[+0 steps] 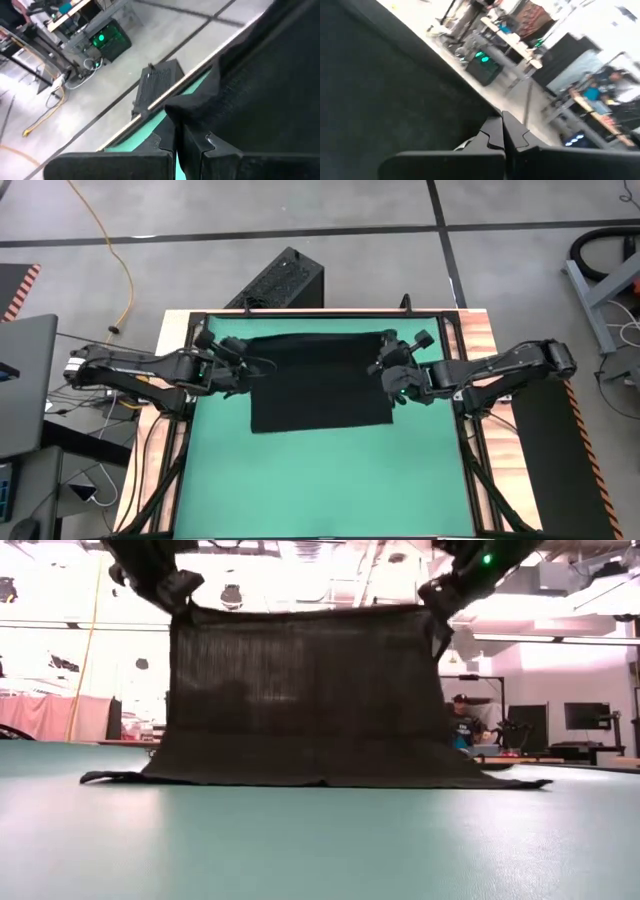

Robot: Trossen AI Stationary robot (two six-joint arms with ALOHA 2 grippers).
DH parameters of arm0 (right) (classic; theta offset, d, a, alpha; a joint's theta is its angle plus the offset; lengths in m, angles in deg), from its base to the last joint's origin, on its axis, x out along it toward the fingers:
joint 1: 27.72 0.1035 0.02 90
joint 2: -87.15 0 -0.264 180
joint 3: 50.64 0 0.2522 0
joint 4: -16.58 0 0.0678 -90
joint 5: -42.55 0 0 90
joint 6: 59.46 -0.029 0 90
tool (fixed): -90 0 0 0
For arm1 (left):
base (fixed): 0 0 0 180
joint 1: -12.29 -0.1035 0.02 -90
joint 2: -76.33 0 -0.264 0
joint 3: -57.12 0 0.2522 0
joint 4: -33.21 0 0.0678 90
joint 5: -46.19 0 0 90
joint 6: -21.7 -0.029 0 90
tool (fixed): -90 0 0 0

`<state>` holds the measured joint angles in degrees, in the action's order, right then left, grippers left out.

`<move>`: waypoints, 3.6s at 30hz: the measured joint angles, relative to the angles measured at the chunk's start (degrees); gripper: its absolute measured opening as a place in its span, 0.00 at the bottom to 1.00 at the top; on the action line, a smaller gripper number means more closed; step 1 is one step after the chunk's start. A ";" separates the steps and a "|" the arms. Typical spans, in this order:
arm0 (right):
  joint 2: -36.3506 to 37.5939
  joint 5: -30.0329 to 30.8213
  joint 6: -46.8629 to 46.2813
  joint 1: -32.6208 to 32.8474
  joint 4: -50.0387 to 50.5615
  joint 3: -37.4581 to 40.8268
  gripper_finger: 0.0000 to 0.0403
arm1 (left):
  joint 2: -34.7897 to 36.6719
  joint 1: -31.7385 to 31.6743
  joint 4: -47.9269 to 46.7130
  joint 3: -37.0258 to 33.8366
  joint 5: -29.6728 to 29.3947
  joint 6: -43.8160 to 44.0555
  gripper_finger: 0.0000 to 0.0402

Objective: Roll towel
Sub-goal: Roll the black towel

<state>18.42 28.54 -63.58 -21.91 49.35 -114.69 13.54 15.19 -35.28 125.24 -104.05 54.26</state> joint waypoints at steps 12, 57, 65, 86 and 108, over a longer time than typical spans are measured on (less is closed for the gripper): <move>0.02 -10.63 -12.44 -0.14 4.88 4.48 0.00 | -0.06 -1.25 8.36 -9.15 5.21 -0.28 0.00; 0.04 -41.61 -34.45 17.51 16.99 6.80 0.26 | -0.08 10.70 35.63 -21.80 24.97 -7.16 0.36; 0.02 -41.39 -32.87 19.04 16.65 6.78 0.29 | -0.08 7.09 35.80 -21.80 28.03 -13.05 0.36; 0.02 -41.43 -31.89 18.86 16.79 6.78 0.30 | -0.11 -9.89 47.30 -33.10 39.37 -19.13 0.35; 0.00 -41.80 -32.29 18.95 16.09 6.76 0.30 | -11.29 -14.33 57.60 -33.36 48.16 -25.98 0.22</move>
<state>18.42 -13.26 -95.87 -2.97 65.43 -107.93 2.25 0.87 22.31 91.88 -55.89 28.27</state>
